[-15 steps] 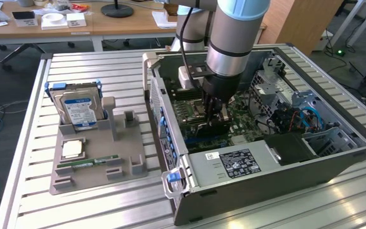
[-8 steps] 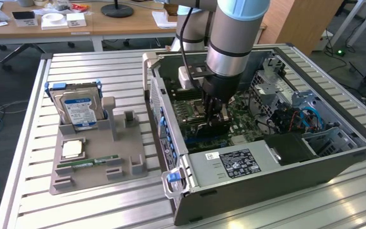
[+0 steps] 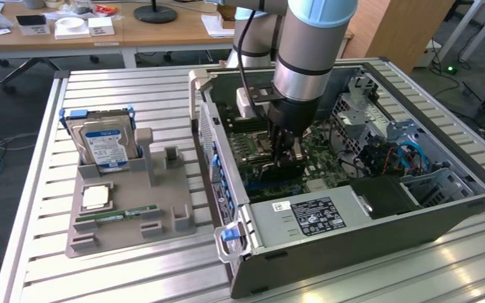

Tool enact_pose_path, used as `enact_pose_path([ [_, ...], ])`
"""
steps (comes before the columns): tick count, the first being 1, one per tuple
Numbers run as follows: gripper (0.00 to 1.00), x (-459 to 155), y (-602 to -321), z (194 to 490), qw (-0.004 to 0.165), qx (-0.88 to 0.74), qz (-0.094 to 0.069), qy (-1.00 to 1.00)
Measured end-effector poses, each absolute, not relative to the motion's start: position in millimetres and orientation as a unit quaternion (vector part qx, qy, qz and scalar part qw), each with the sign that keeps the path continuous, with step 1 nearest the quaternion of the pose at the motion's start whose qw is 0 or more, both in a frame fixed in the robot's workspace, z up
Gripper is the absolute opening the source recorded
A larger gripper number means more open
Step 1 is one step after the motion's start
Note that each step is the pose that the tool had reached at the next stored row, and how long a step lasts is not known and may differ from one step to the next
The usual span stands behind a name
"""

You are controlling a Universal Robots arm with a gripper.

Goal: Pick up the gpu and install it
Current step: 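Insert the gpu into the slot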

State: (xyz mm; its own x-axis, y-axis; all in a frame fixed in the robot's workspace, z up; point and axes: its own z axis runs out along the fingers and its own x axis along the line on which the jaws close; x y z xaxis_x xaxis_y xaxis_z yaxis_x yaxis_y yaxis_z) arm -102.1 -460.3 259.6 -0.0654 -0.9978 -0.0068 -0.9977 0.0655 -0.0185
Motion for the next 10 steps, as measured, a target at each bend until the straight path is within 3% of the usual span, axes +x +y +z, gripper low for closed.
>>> enact_pose_path([
  [10,0.26,-102.2,-460.3,258.5,0.009,-0.683,-0.004,0.730],
])
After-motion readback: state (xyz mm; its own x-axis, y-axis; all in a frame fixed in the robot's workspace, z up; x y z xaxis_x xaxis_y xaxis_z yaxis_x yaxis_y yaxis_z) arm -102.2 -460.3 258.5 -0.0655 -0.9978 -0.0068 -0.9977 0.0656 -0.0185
